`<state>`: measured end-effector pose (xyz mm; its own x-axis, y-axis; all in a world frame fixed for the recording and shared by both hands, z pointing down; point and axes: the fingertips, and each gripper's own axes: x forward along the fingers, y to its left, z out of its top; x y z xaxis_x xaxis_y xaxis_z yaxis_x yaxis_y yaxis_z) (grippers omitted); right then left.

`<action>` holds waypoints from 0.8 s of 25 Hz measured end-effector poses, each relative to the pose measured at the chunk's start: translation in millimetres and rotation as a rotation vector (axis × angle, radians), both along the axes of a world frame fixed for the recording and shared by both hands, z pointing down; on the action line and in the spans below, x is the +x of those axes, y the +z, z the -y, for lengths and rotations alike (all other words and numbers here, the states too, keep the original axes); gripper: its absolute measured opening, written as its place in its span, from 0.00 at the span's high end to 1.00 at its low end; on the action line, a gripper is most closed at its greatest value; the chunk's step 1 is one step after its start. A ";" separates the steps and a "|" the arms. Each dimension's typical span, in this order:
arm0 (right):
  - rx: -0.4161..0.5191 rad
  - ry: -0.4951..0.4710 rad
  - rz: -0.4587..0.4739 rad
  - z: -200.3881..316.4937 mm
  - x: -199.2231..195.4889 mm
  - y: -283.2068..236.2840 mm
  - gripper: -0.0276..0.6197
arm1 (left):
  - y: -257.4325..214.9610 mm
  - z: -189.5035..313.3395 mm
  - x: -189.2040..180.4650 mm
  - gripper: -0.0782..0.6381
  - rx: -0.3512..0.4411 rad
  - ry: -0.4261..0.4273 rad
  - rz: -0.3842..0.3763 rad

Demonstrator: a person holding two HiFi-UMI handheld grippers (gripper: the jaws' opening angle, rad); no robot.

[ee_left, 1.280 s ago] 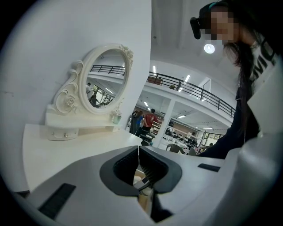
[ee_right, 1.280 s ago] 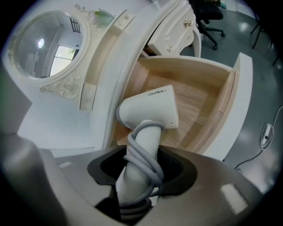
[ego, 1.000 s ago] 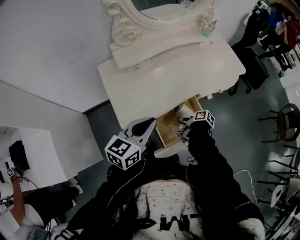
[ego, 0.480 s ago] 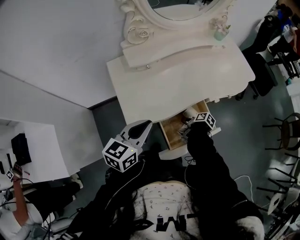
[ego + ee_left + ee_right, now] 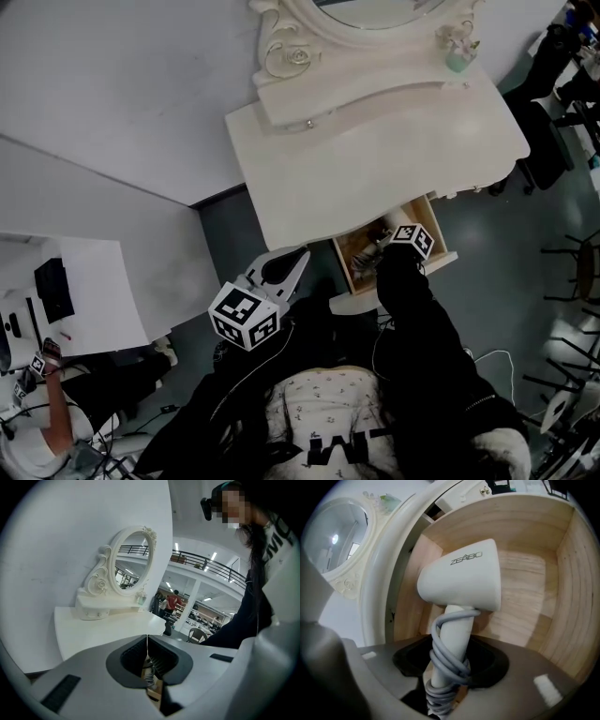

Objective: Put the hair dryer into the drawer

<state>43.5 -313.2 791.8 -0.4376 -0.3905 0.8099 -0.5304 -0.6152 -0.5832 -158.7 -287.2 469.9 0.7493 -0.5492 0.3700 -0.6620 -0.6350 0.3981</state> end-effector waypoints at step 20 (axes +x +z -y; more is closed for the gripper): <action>0.036 -0.028 0.006 -1.9 -10.6 -18.0 0.32 | 6.2 -16.1 5.6 0.89 -0.010 -0.026 0.025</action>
<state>32.8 -311.3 773.8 -0.4536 -0.4068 0.7930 -0.5438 -0.5786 -0.6079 -153.1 -271.1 476.1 0.7257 -0.5641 0.3940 -0.6877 -0.6137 0.3880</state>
